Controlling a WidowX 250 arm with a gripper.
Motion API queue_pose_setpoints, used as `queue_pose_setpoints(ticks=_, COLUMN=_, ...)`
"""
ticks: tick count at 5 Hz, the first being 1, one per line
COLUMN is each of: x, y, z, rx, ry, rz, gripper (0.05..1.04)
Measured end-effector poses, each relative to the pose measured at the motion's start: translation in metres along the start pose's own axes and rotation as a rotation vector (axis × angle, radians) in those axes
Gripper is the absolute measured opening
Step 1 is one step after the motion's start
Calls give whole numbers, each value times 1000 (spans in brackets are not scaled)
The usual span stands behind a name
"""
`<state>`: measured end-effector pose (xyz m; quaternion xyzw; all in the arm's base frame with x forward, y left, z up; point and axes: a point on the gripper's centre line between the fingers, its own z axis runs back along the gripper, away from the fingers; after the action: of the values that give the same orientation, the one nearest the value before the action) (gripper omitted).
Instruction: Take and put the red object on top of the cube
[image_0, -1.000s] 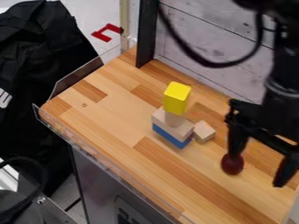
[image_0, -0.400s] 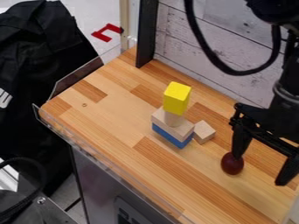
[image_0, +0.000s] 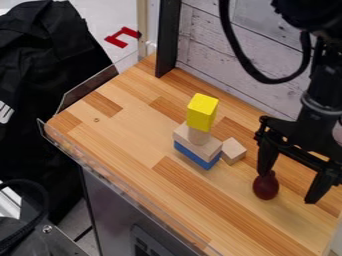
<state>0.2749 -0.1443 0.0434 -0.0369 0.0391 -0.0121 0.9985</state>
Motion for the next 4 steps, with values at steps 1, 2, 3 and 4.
queue_pose_setpoints(ticks=1, x=2, y=1, z=-5, rx=-9, ry=15, rz=6, gripper=999)
queue_pose_setpoints(ticks=2, x=5, y=3, z=-5, rx=-14, ry=15, rz=13, gripper=999)
queue_pose_setpoints(ticks=3, x=7, y=7, z=-7, rx=-21, ry=25, rz=30, gripper=999)
queue_pose_setpoints(ticks=4, x=9, y=12, z=-7, rx=-28, ry=23, rz=47, gripper=999)
